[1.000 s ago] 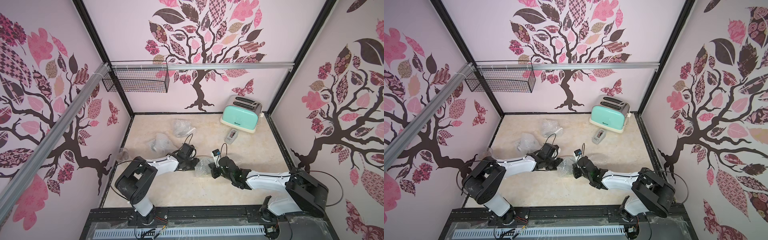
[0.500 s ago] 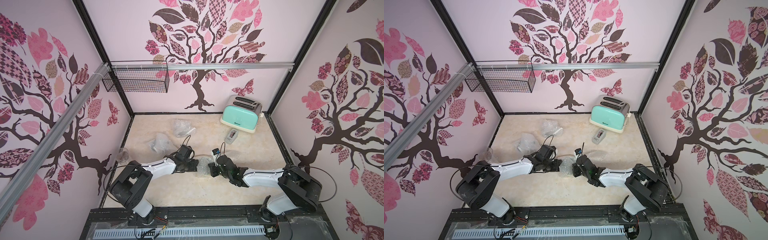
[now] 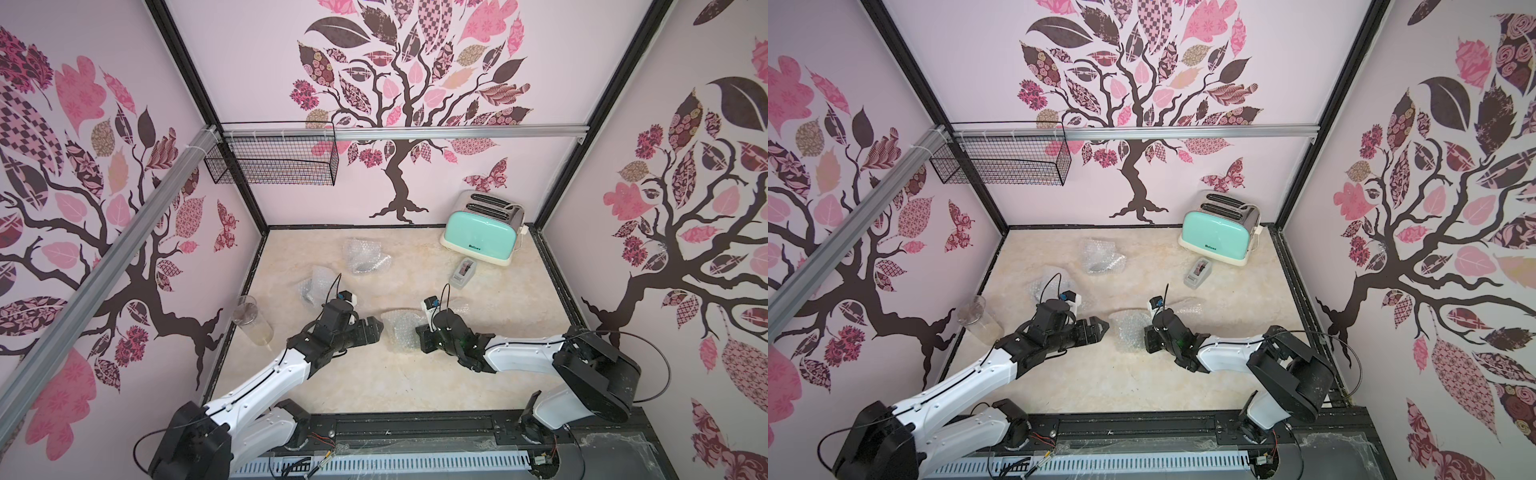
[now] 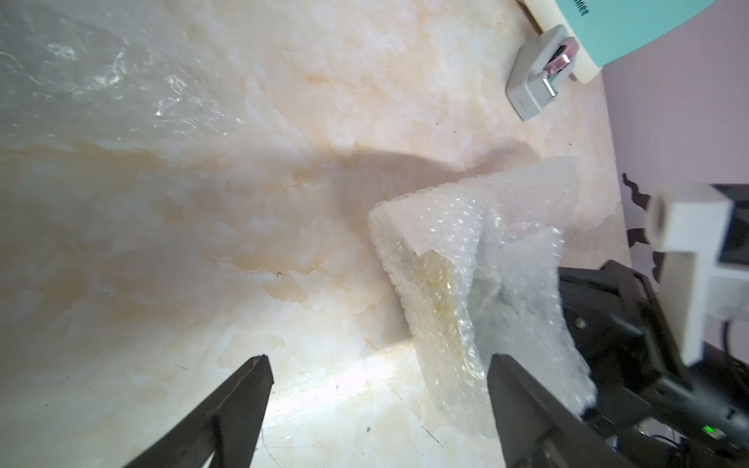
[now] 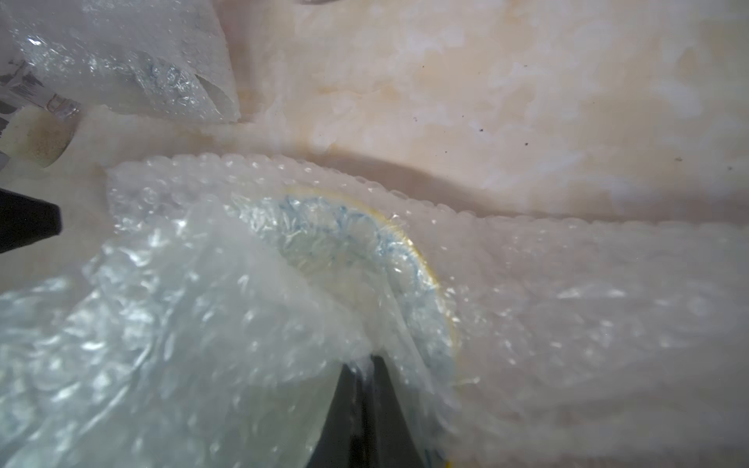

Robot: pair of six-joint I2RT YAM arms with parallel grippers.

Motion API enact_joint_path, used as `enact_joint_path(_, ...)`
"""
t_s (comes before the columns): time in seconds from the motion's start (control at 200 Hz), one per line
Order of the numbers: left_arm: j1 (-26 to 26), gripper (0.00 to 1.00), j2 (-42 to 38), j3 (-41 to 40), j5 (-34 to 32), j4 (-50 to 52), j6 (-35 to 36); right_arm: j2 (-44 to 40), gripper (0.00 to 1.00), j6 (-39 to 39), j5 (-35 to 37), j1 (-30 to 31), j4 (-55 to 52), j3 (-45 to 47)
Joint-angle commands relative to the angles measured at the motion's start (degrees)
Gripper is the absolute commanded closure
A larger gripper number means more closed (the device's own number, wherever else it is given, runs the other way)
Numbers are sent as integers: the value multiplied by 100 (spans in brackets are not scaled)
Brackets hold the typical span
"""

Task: Wrap bowls in bubble wrap
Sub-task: Wrap the bowl in bubble wrap.

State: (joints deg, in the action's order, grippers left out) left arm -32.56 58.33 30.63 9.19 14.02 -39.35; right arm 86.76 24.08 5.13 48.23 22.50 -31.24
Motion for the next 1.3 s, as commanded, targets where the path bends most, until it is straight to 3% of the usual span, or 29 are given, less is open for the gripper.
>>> enact_joint_path(0.0, -53, 9, -180, -378, 598, -507, -85, 122, 100, 58, 50, -65, -225, -134)
enact_joint_path(0.23, -793, 6, 71, -562, 540, -1039, -139, 145, 100, 114, -90, -76, -202, -156)
enact_joint_path(0.505, -813, 2, 148, -557, 608, -1686, 15, 99, 100, 115, -132, -77, -219, -137)
enact_joint_path(0.69, -849, 2, 885, -138, 745, -1544, 240, 60, 100, 115, -152, -75, -228, -141)
enact_joint_path(1.01, -842, 2, 2020, 588, 218, -1263, 160, 37, 100, 132, -253, -73, -237, -94)
enact_joint_path(1.296, -765, 11, 2694, 846, -307, -1093, 145, -174, 100, 132, -334, -77, -336, -40)
